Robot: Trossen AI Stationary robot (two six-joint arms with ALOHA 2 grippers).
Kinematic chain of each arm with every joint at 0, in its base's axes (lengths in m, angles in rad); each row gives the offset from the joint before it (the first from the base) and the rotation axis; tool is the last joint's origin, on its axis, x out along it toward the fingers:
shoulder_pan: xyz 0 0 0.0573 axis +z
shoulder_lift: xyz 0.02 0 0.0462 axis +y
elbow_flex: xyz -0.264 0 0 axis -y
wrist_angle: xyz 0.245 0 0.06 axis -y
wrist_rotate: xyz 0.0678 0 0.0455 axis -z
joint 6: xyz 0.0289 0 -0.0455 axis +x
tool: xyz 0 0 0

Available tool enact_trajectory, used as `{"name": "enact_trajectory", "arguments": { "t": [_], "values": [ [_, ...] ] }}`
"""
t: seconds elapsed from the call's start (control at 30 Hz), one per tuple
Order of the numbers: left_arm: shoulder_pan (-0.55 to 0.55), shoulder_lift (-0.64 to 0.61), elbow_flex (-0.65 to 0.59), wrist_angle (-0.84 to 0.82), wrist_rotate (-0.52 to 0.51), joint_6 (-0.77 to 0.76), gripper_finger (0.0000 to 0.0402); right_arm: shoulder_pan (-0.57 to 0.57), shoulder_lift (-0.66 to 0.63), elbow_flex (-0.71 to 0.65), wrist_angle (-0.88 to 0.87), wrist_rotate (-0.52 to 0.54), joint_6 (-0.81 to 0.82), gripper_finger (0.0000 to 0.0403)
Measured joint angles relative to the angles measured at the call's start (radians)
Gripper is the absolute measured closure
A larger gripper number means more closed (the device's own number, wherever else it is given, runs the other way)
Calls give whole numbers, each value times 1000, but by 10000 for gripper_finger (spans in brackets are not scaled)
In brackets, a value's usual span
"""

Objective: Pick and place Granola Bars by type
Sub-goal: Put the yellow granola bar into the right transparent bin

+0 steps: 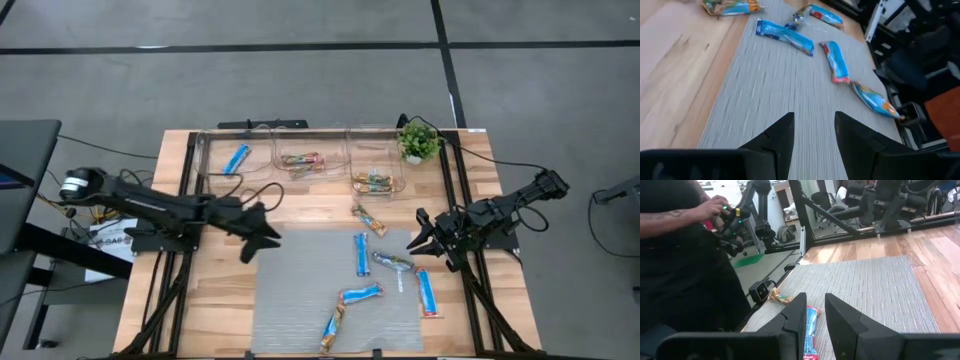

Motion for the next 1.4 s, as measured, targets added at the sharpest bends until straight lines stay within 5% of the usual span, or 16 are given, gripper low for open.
{"name": "enact_trajectory", "arguments": {
  "t": [0.27,0.57,1.1,1.4],
  "values": [
    [-13,-333,-177,-55,9,0,269,0,0,0,0,0,0,341],
    [-12,-586,-239,-143,28,73,269,0,0,0,0,0,0,341],
    [-12,-864,-286,-182,-77,203,269,0,0,0,0,0,0,341],
    [-11,-1012,-286,-336,-152,247,269,0,0,0,0,0,0,341]
  ]
}}
